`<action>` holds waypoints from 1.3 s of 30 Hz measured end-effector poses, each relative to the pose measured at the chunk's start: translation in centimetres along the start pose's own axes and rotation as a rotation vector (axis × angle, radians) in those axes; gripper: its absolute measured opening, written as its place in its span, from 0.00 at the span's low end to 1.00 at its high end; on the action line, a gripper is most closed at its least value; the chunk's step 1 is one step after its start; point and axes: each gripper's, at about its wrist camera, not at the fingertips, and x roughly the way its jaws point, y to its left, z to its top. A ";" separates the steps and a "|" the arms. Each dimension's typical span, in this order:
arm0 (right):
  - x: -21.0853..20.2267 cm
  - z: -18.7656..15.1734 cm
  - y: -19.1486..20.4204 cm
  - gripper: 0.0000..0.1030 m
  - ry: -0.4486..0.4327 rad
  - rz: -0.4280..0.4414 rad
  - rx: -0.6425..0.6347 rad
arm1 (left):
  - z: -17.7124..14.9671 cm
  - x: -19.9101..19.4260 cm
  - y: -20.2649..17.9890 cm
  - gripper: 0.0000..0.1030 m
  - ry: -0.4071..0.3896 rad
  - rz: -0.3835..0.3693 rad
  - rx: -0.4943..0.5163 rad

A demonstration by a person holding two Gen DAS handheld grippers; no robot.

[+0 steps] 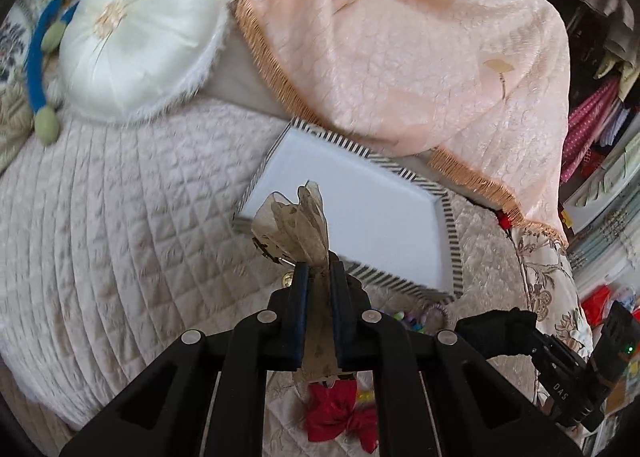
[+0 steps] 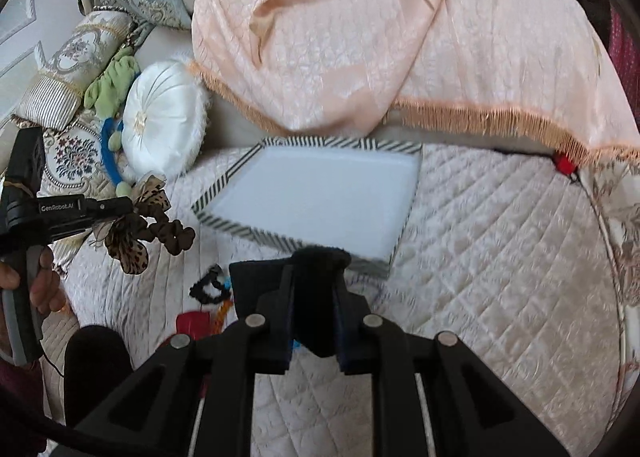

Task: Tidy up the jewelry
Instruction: 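Carry both items into the striped tray and open both tools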

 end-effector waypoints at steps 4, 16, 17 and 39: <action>0.8 1.4 -0.4 0.15 -0.012 -0.021 0.007 | 1.6 0.5 -0.8 0.02 -0.022 0.006 0.024; 7.6 5.0 -3.6 0.15 0.018 -0.054 0.109 | 5.5 6.9 -1.1 0.02 0.004 0.075 0.069; 8.3 5.1 -3.8 0.15 0.025 -0.055 0.113 | 5.7 7.7 -1.1 0.02 0.009 0.088 0.077; 16.5 3.5 -5.7 0.17 0.218 -0.138 0.095 | 5.7 18.5 2.7 0.12 0.172 0.177 0.088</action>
